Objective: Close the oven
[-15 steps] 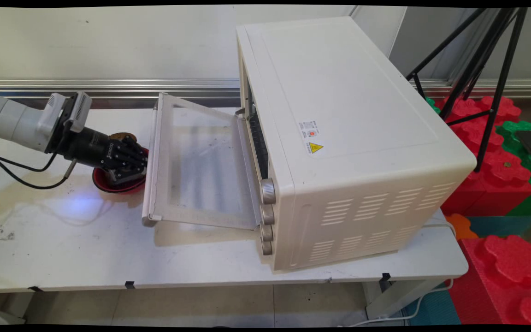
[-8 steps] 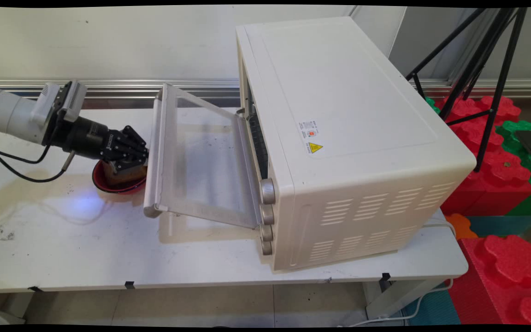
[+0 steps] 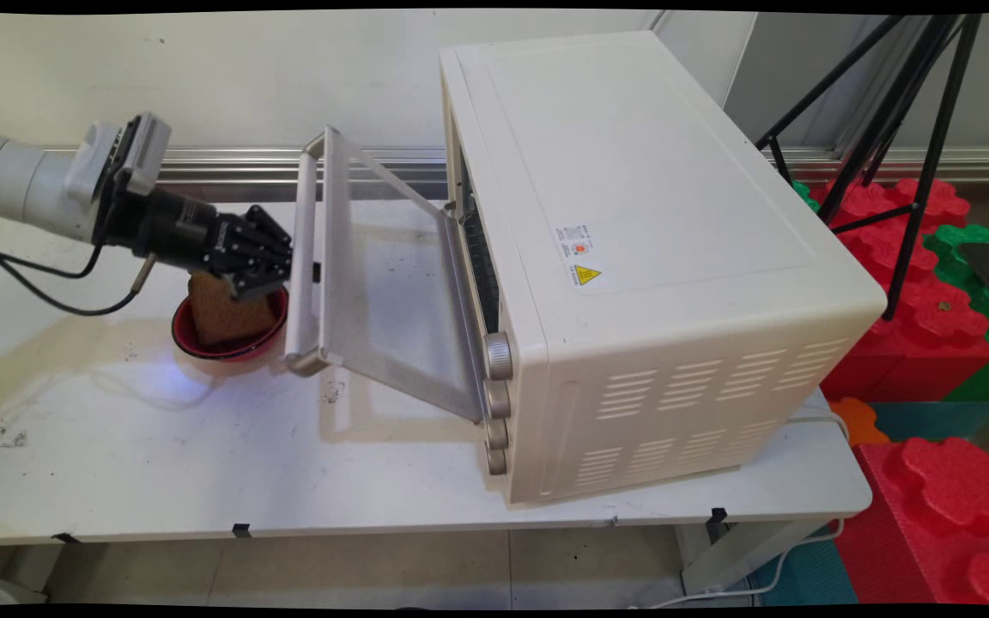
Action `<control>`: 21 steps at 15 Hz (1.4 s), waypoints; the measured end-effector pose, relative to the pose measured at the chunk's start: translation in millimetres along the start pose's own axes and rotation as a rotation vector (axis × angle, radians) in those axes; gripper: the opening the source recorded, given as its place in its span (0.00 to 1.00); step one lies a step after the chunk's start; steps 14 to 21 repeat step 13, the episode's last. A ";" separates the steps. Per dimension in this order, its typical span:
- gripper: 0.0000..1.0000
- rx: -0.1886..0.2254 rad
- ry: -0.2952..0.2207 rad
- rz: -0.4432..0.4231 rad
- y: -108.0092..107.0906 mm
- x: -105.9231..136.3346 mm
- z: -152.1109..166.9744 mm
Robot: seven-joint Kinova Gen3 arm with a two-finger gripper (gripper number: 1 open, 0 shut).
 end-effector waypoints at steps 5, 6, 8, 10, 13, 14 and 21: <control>0.00 0.014 0.040 0.025 -9.3 28.8 12.9; 0.00 0.016 0.046 0.030 -11.1 33.8 16.4; 0.00 0.017 0.056 0.039 -14.0 41.9 22.4; 0.00 0.018 0.062 0.048 -16.5 48.2 27.0; 0.00 0.019 0.066 0.059 -19.0 55.1 31.2; 0.00 0.019 0.066 0.059 -19.0 55.1 31.2; 0.00 0.019 0.066 0.059 -19.0 55.1 31.2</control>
